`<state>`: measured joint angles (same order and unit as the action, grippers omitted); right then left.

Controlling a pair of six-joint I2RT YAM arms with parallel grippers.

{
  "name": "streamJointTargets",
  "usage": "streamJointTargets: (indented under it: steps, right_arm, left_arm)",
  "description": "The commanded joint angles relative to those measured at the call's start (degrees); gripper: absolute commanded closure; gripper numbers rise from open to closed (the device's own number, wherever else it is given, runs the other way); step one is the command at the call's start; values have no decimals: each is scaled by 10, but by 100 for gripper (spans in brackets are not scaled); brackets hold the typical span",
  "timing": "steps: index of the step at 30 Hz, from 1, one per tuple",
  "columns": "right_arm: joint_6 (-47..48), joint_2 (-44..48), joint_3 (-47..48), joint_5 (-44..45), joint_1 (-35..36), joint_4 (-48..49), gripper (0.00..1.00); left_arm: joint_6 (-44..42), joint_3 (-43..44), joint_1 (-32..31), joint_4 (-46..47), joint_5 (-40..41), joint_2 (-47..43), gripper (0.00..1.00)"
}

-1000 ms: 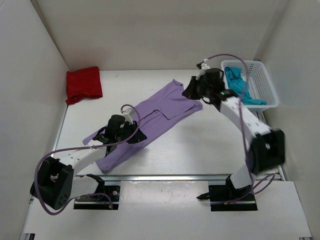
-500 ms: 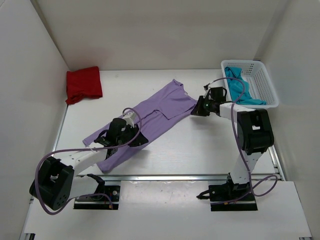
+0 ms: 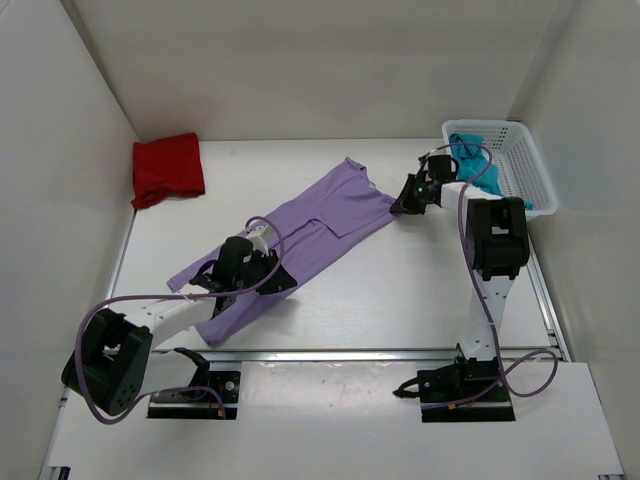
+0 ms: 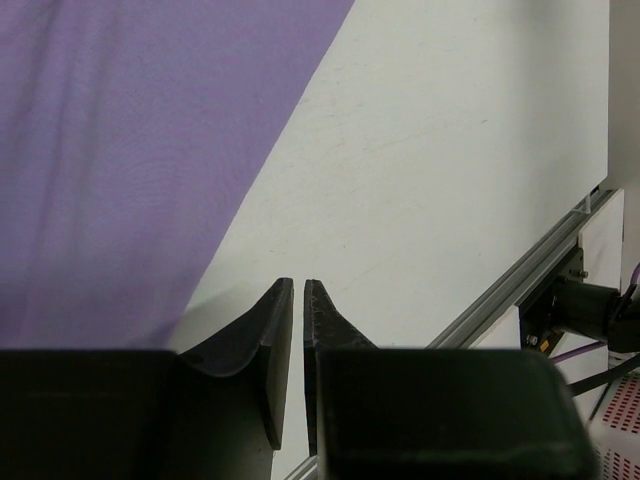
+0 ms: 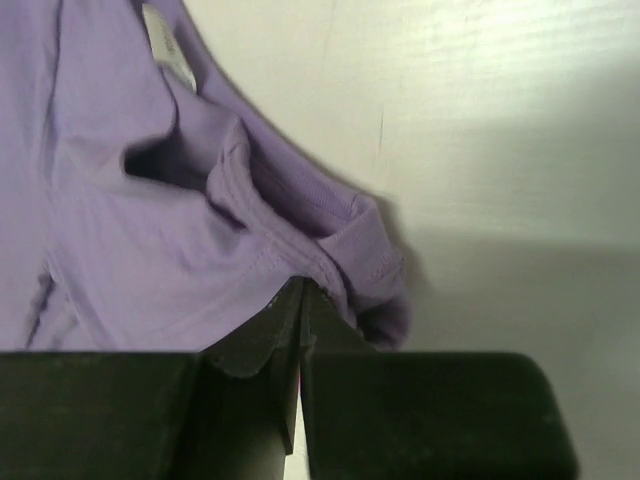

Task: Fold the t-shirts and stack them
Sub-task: Rotate the tshirt 90 degrees

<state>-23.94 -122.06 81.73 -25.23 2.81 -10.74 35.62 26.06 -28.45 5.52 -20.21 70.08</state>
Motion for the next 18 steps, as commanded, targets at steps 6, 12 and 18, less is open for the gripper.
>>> streamJointTargets:
  steps: [6, 12, 18]
  right_arm:
    - [35, -235, 425, 27, -7, -217, 100]
    - [56, -285, 652, 27, -3, -343, 100]
    - [97, -114, 573, 141, 63, -389, 100]
  left_arm:
    - [-7, 46, 12, -9, -19, 5, 79]
    - [-3, 83, 11, -50, 9, 11, 76]
    - [-10, 72, 50, -90, 10, -30, 74]
